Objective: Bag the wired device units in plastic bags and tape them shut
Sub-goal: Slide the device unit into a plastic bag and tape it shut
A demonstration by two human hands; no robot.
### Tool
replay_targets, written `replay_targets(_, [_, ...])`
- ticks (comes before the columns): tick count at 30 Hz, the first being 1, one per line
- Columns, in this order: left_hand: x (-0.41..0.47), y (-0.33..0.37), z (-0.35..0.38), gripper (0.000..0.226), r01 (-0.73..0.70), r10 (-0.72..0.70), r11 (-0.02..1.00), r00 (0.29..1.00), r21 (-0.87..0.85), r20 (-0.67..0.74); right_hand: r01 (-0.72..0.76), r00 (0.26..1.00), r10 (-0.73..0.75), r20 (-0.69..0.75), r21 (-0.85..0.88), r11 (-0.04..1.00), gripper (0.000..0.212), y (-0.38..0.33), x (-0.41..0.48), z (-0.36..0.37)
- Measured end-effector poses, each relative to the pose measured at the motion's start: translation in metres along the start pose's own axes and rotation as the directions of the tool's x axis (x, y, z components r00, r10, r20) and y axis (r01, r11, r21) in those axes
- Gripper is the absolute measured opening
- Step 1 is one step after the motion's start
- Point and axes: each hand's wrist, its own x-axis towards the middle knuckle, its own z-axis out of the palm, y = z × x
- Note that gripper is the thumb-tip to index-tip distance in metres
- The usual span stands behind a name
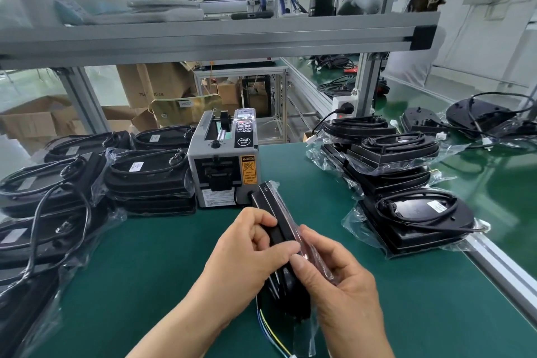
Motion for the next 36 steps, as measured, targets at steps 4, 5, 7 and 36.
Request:
replay_targets(4, [0.0, -0.002, -0.004, 0.044, 0.004, -0.005, 0.999, 1.0, -0.041, -0.013, -0.057, 0.988, 0.077, 0.134, -0.148, 0.987, 0.046, -0.021, 0.015, -0.011])
replay_targets(5, [0.001, -0.002, -0.004, 0.044, 0.007, -0.008, 0.999, 1.0, -0.041, -0.01, -0.048, 0.98, 0.091, 0.176, -0.236, 0.971, 0.053, -0.029, 0.025, -0.013])
replay_targets(7, [0.002, -0.001, -0.003, 0.045, 0.014, -0.014, 1.0, 1.0, -0.025, 0.0, -0.023, 0.968, 0.132, 0.214, -0.446, 0.895, 0.071, -0.044, 0.048, -0.011])
replay_targets(36, [0.143, -0.022, -0.047, 0.006, 0.301, -0.714, 0.465, 0.684, -0.833, -0.152, 0.115, 0.944, 0.163, 0.288, -0.747, 0.654, 0.067, -0.031, 0.09, 0.028])
